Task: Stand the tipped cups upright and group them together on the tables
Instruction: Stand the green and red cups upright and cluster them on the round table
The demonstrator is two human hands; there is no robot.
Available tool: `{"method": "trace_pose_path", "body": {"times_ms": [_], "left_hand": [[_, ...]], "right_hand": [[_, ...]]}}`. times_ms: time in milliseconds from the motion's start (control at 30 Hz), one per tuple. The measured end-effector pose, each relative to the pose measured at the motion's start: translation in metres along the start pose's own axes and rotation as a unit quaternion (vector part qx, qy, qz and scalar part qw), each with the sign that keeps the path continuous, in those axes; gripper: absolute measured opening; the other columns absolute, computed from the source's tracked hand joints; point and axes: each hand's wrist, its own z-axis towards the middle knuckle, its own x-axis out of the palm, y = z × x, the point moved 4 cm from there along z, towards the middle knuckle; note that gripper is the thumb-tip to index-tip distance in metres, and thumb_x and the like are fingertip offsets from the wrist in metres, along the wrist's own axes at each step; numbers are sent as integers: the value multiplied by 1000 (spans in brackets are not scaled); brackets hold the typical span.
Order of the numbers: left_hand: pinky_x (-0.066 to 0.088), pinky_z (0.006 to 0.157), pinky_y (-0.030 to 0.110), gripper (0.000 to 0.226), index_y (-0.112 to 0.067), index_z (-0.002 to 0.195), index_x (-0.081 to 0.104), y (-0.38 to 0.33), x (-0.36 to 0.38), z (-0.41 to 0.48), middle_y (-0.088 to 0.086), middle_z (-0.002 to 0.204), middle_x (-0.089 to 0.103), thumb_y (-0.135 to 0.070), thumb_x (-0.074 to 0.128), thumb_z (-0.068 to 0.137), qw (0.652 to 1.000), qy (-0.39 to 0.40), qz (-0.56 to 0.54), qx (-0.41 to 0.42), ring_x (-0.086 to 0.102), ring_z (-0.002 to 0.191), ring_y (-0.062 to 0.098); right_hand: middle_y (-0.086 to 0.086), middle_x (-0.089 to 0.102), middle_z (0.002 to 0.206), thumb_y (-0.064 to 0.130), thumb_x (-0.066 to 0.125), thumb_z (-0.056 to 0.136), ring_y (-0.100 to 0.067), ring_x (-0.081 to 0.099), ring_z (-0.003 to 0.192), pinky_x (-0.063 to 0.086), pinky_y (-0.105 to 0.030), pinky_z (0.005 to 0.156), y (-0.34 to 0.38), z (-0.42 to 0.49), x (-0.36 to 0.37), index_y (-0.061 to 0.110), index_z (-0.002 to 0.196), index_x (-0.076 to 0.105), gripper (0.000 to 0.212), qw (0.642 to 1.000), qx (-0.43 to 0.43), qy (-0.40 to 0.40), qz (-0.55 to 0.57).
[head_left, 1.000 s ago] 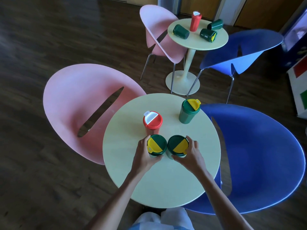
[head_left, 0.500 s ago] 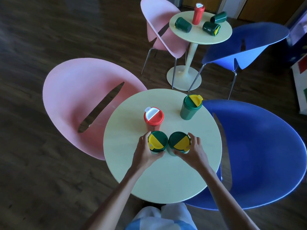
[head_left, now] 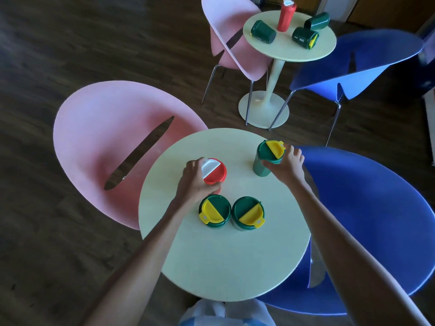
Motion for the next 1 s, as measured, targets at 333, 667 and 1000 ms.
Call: {"method": "trace_pose_path", "body": {"times_ms": [333,667,1000], "left_hand": [[51,83,40,90,-32,132,37,-3,8,13,2,121,46,-43,81,54,999,13,34,-27,49,112,22],[46,79,29,92,-24,131,40,-12,1,17,1,120,46,-36,81,51,999,22,33,-23,53,105,21],[44,75,28,92,-26,130,40,-27,13,1,1,121,45,-36,85,51,999,47,21,7,53,105,22]], "right_hand": [[-16,33,141,32,85,65,-38,45,122,51,-54,89,-11,40,20,18,146,17,106,997,14,76,18],[-13,40,140,23,85,64,-31,44,122,45,-33,85,-5,26,16,17,143,28,97,993,-70,88,34],[-9,39,140,18,85,62,-27,43,124,38,-25,87,2,-28,34,22,143,28,99,979,-117,160,53]]}}
